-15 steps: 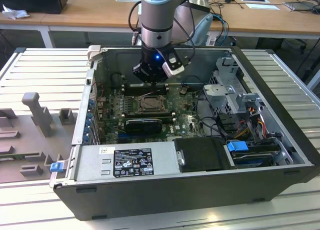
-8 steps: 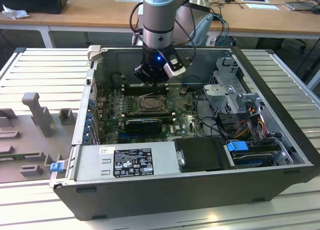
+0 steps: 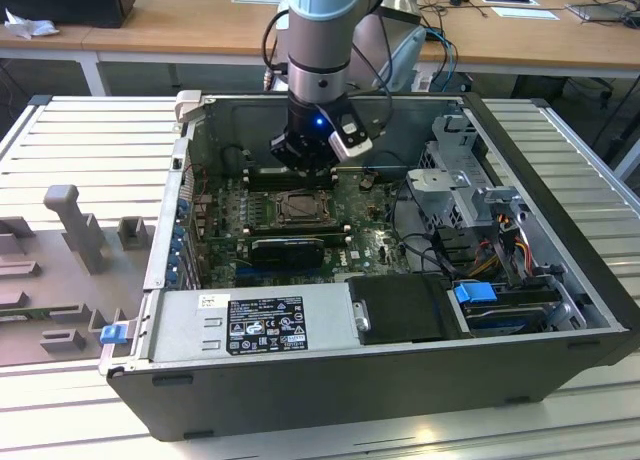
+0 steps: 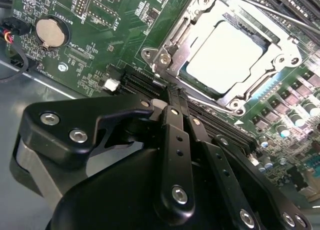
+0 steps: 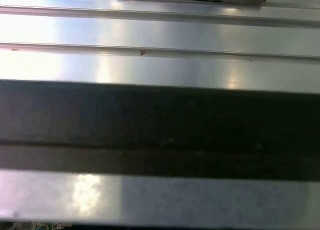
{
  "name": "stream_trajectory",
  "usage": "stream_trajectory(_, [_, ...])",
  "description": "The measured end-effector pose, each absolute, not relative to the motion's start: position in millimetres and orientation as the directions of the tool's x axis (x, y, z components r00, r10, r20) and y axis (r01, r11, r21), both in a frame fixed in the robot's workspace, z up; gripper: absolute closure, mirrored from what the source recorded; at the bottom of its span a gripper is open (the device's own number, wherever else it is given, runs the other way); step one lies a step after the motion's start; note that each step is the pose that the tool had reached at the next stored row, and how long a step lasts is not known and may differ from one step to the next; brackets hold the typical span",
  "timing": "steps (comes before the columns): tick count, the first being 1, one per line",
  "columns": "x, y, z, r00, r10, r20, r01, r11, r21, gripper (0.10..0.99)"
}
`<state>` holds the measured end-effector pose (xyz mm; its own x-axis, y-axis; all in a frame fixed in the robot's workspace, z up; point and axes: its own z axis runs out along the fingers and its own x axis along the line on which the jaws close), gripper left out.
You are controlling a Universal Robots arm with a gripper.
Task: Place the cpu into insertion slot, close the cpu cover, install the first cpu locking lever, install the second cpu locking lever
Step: 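Install the first cpu locking lever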
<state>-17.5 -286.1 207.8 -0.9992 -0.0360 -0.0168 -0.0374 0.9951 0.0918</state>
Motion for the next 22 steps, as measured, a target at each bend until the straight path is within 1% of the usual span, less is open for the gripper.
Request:
stream_trajectory(9, [-16.5, -286.1, 203.6, -0.999, -0.035, -0.016, -0.037, 0.995, 0.088, 0.980])
stream_trajectory(19, [-16.5, -286.0, 207.5, -0.999, -0.035, -0.009, -0.036, 0.995, 0.089, 0.980])
stream_trajectory(22, [-16.4, -286.1, 207.2, -0.999, -0.036, -0.008, -0.036, 0.996, 0.083, 0.980])
